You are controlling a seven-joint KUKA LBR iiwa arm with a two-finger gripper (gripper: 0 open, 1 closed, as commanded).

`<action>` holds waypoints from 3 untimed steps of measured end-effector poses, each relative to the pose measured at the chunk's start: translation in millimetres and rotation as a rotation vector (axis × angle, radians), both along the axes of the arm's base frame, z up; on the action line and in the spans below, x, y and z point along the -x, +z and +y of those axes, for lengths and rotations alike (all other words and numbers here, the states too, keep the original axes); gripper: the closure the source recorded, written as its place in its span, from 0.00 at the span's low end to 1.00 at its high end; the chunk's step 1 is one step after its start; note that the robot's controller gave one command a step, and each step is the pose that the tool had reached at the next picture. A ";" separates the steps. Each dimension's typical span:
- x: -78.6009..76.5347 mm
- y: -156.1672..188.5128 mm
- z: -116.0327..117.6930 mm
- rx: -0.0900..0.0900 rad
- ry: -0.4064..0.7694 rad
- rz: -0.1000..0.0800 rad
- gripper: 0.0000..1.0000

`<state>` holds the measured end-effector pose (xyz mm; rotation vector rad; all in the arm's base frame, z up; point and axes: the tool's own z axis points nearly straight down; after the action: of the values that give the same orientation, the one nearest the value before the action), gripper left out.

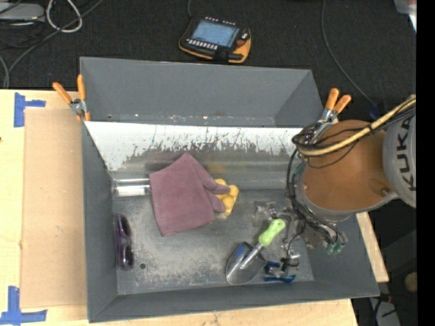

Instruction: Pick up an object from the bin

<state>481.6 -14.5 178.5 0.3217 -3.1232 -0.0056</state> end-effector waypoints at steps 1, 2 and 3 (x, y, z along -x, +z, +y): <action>-41.7 -25.7 -10.9 -0.001 0.061 0.001 0.00; -7.0 -67.5 -16.7 -0.001 0.162 0.000 0.00; -31.8 -91.2 -4.0 -0.002 -0.065 -0.006 1.00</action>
Offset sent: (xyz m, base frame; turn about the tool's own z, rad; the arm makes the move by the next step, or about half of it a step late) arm 0.0001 -0.0190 -0.0759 -0.1829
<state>513.4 -18.5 87.3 0.2200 -3.1385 -0.0072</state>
